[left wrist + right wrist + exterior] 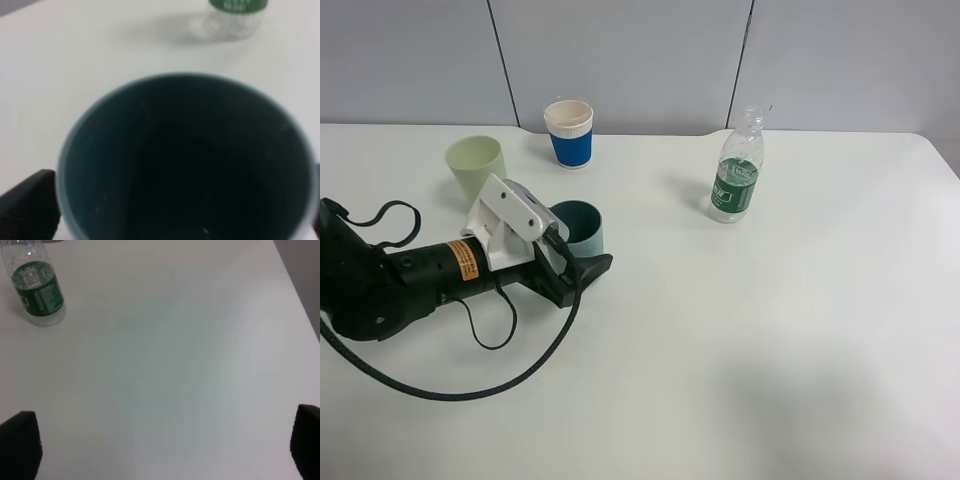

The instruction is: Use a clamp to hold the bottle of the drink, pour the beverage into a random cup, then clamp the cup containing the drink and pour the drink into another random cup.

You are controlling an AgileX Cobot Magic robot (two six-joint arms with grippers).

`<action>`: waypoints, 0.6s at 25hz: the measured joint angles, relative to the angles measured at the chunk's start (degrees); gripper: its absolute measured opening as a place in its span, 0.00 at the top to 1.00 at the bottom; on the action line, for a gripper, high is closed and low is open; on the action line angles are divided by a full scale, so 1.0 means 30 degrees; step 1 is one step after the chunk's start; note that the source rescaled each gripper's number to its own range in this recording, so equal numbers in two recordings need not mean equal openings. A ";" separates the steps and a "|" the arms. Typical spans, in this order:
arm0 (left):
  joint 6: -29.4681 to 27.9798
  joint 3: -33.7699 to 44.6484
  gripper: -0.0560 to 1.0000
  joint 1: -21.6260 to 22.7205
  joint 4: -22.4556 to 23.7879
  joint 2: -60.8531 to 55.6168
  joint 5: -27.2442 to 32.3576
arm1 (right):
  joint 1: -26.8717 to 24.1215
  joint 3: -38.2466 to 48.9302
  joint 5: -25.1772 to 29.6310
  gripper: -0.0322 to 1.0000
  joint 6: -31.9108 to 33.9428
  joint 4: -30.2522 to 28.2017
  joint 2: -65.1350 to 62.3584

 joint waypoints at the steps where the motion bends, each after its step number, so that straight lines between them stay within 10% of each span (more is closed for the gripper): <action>1: -0.0021 0.0227 0.02 0.0000 -0.0062 -0.0437 0.0085 | 0.0000 0.0000 0.0000 0.00 0.0000 0.0000 0.0000; 15: -0.0061 0.2980 0.02 0.0000 -0.3532 -1.1622 0.6519 | 0.0000 0.0000 0.0000 0.00 0.0000 0.0000 0.0000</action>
